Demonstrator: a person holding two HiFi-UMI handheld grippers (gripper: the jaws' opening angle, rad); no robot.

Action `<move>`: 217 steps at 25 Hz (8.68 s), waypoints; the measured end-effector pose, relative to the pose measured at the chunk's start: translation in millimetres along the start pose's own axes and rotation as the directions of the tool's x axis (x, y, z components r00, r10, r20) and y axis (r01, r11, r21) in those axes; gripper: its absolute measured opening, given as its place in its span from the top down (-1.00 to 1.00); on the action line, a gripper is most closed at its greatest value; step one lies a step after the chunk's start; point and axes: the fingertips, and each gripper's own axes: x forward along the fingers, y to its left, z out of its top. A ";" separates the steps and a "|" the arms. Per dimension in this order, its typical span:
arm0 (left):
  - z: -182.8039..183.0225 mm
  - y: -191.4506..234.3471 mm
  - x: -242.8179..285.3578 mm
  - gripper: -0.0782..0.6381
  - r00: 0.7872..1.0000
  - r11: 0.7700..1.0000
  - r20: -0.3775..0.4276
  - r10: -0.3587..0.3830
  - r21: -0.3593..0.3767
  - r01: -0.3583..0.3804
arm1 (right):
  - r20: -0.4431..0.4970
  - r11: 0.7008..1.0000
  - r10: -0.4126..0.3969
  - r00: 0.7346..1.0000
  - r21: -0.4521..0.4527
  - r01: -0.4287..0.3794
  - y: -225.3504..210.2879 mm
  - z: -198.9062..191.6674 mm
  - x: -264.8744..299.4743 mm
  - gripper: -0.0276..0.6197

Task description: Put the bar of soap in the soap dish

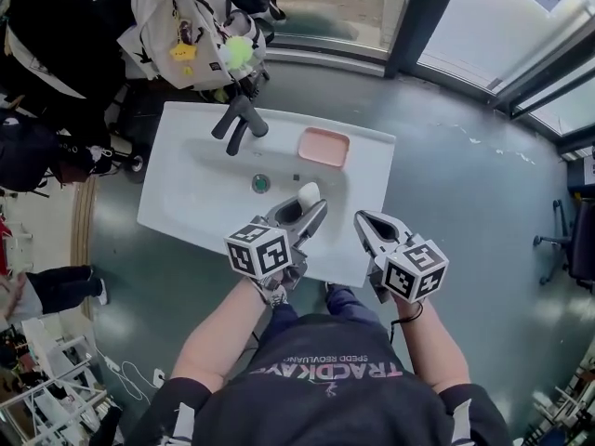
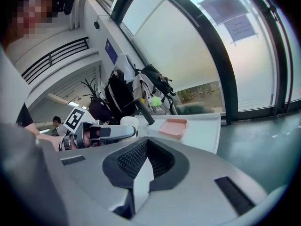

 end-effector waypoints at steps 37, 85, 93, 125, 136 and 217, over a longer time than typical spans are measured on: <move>32.3 93.8 117.4 0.31 0.956 0.889 0.045 0.290 -0.384 -0.251 | -0.041 0.999 -0.025 0.999 0.032 0.026 -73.5 23.1 68.9 0.89; 23.8 81.9 97.5 0.06 0.931 0.930 -0.038 0.364 -0.042 -0.365 | -0.031 0.999 -0.006 1.000 0.037 0.007 -63.1 30.7 75.2 0.89; 7.6 82.5 113.9 0.02 0.880 0.858 -0.102 0.464 0.299 -0.418 | -0.022 0.999 -0.024 0.999 0.044 0.025 -68.9 28.4 67.0 0.89; 1.4 77.1 105.2 0.14 0.873 0.849 -0.081 0.480 0.292 -0.440 | -0.005 0.998 -0.029 1.000 0.059 0.029 -79.1 31.7 60.5 0.89; -7.7 65.2 119.8 0.14 0.900 0.879 -0.103 0.424 0.287 -0.382 | -0.001 0.997 -0.038 0.999 0.060 0.038 -83.9 31.8 56.0 0.89; -158.5 -3.8 -343.6 0.76 0.992 0.967 -0.122 0.029 0.256 0.003 | 0.008 0.991 -0.087 0.996 -0.103 0.087 311.2 -197.1 -46.7 0.89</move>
